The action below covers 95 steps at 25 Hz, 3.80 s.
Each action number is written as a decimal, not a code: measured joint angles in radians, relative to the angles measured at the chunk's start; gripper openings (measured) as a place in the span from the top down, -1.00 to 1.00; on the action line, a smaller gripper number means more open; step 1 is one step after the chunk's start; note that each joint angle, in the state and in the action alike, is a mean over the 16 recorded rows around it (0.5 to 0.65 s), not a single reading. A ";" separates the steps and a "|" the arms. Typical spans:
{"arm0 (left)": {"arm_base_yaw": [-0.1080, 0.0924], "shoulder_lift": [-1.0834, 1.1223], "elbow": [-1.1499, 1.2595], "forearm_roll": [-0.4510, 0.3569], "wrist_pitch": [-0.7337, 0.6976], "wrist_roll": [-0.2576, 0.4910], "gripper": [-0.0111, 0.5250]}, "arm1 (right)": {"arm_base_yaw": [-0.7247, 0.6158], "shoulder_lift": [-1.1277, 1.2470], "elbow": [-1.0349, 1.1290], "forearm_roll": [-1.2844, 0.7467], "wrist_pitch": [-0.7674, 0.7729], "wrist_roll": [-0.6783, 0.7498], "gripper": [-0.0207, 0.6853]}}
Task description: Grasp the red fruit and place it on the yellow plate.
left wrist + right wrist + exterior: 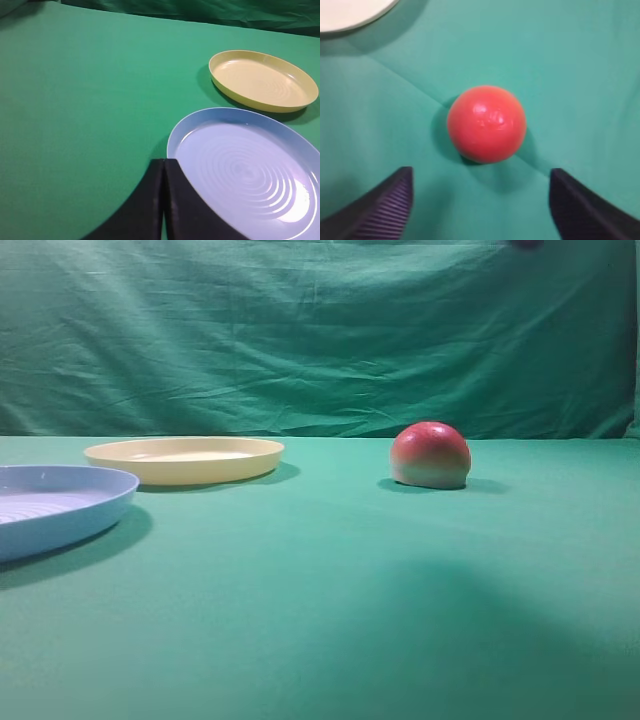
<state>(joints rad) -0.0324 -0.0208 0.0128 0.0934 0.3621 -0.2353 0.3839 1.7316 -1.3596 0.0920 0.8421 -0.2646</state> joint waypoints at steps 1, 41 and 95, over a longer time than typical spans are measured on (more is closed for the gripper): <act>0.000 0.000 0.000 0.000 0.000 0.000 0.96 | 0.001 0.023 -0.012 0.000 0.003 0.001 -0.06; 0.000 0.000 0.000 0.000 0.000 0.000 0.96 | 0.130 0.358 -0.496 0.046 -0.024 -0.122 0.46; 0.000 0.000 0.000 0.000 0.000 0.000 0.96 | 0.267 0.105 -0.685 0.051 0.293 -0.009 0.94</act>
<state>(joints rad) -0.0324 -0.0208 0.0128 0.0934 0.3621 -0.2353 0.6512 1.8364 -2.0443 0.1433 1.1350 -0.2735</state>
